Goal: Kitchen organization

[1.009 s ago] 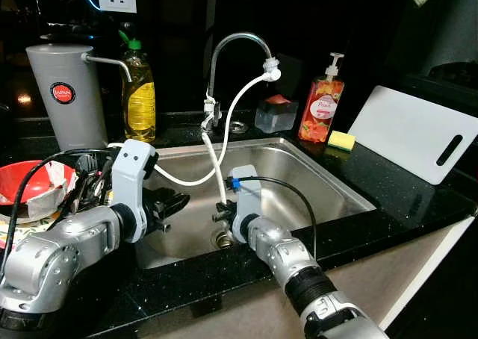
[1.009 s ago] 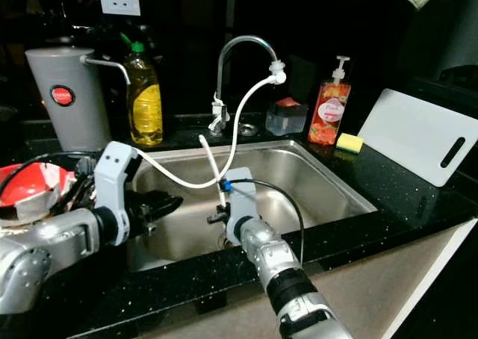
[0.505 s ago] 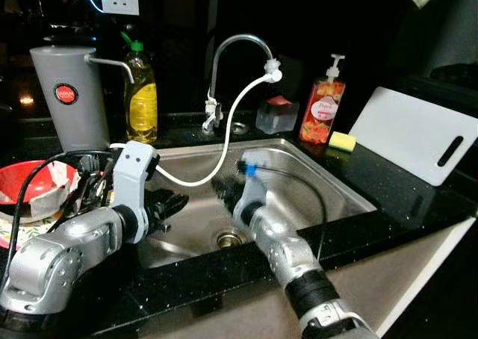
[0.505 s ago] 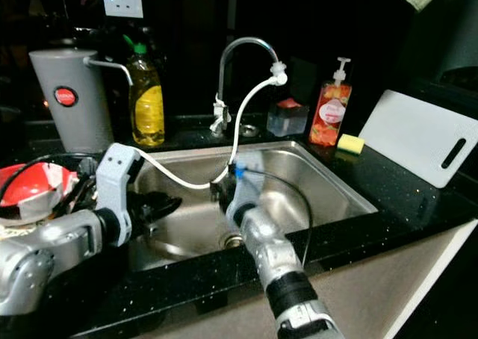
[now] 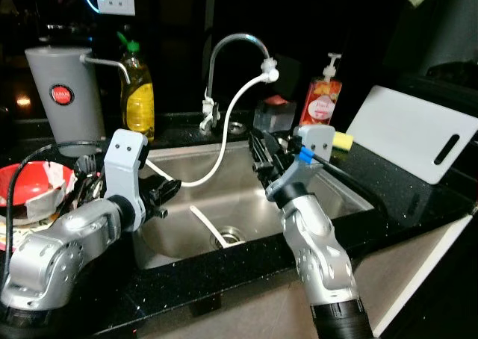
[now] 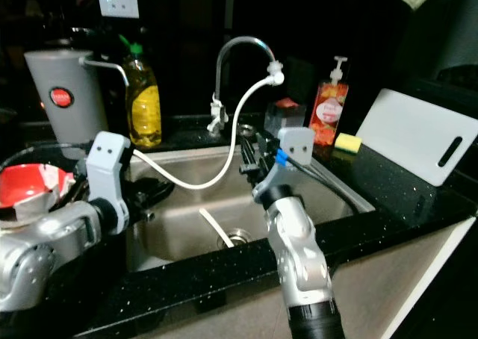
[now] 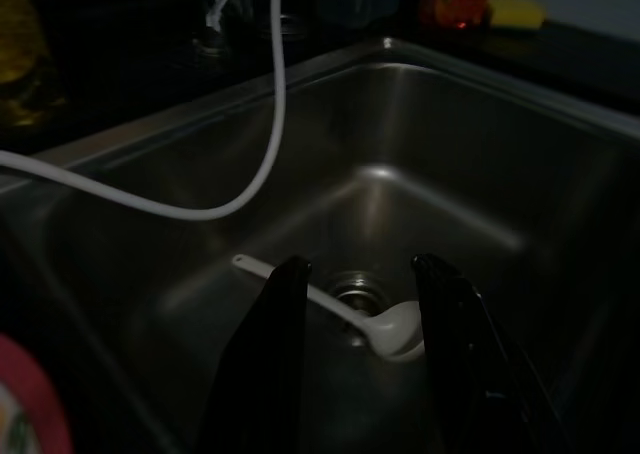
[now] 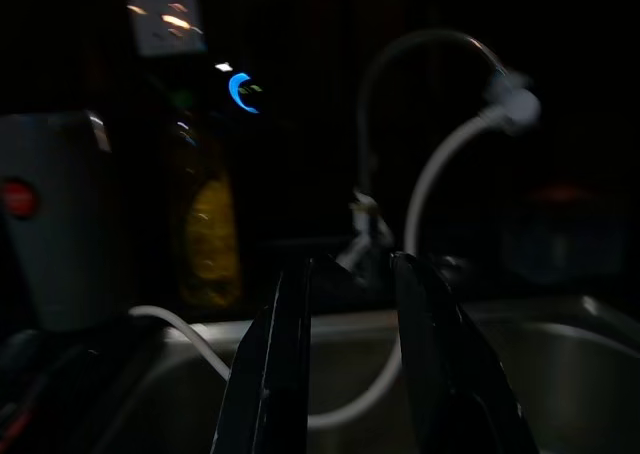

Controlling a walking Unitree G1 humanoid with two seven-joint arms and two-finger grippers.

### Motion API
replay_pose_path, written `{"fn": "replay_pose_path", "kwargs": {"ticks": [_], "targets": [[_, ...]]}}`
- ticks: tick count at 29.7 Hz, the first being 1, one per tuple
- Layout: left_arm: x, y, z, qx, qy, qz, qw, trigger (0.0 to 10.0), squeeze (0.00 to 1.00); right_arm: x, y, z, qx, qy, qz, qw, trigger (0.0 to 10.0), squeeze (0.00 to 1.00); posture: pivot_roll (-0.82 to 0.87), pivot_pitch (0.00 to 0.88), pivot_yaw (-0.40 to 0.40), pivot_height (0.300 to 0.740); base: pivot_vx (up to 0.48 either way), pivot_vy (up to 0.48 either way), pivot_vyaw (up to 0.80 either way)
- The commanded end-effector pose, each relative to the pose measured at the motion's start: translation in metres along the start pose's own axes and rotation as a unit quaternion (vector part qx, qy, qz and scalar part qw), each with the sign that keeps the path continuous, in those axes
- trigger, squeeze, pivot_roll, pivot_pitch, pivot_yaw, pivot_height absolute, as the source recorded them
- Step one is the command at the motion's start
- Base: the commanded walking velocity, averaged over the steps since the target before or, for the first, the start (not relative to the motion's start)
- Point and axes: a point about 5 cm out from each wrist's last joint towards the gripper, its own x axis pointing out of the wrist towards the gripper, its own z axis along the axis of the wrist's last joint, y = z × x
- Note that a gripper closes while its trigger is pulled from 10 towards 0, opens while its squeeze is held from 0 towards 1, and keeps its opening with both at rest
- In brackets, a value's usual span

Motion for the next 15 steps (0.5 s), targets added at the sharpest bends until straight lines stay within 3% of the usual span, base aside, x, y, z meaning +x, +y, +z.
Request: {"fn": "replay_pose_path", "kwargs": {"ticks": [1,6,11,13,15], "targets": [[-0.002,-0.002,-0.002,0.020,0.007,-0.002,1.000,10.0,0.00,-0.003,-0.004,0.005,-0.006,-0.005,-0.018,1.000,10.0,0.00,-0.06,0.000,-0.072,0.740,0.000,0.000,0.00],[-0.008,0.010,0.003,0.054,0.005,0.015,0.998,10.0,0.00,-0.003,-0.012,0.021,-0.058,-0.027,-0.023,0.998,10.0,0.00,-0.06,0.000,-0.055,0.740,0.000,0.000,0.00],[-0.014,0.022,0.008,0.082,0.017,0.030,0.996,10.0,0.00,-0.002,-0.019,0.027,-0.072,-0.030,-0.028,0.997,10.0,0.00,-0.06,0.000,-0.048,0.740,0.000,0.000,0.00],[-0.016,0.029,0.008,0.088,0.022,0.050,0.995,10.0,0.00,-0.002,-0.022,0.029,-0.074,-0.029,-0.033,0.996,10.0,0.00,-0.05,0.000,-0.048,0.740,0.000,0.000,0.00],[-0.018,0.045,0.005,0.104,0.041,0.115,0.987,10.0,0.00,-0.003,-0.025,0.029,-0.076,-0.026,-0.042,0.996,10.0,0.00,-0.05,0.000,-0.048,0.740,0.000,0.000,0.00]]}}
